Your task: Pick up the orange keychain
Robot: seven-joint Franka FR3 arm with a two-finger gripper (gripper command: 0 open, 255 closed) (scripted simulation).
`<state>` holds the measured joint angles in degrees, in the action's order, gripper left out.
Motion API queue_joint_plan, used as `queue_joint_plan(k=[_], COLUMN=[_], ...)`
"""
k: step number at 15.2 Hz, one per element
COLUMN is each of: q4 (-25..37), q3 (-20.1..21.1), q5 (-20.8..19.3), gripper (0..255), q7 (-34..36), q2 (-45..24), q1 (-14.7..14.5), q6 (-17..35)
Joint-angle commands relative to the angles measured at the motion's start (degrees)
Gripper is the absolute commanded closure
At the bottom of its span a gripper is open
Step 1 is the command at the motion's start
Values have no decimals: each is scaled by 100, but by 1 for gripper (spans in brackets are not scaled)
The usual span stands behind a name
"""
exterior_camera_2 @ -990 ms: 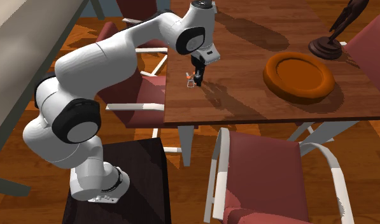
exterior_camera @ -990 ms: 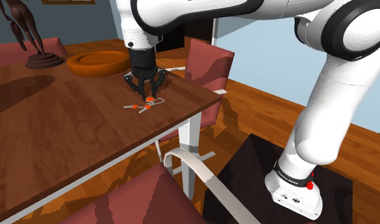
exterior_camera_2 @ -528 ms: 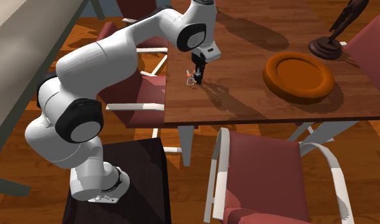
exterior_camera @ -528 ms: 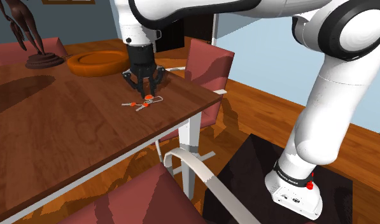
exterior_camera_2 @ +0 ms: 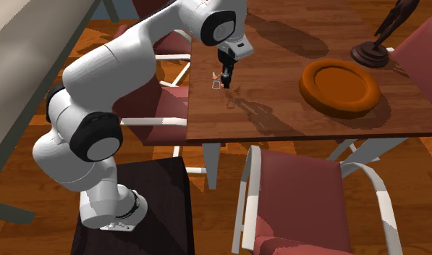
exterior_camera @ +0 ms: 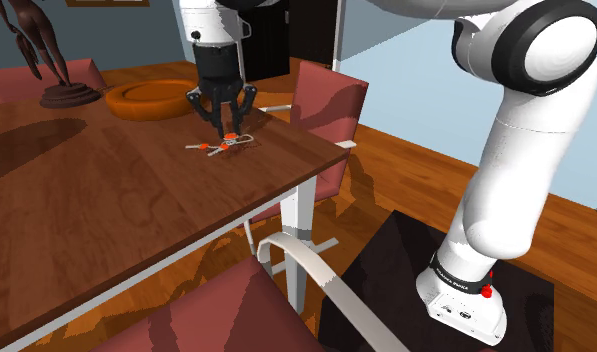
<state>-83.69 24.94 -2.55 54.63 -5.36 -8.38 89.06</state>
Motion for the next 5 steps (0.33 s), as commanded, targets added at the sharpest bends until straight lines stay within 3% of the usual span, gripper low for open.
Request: queue_joint_plan(k=[1,5], q4=[191,453], q3=[8,19], q5=[-15,-48], gripper=[255,255], q7=[13,31], q2=[-32,-107], q1=[-14,-36], q6=[-165,-359])
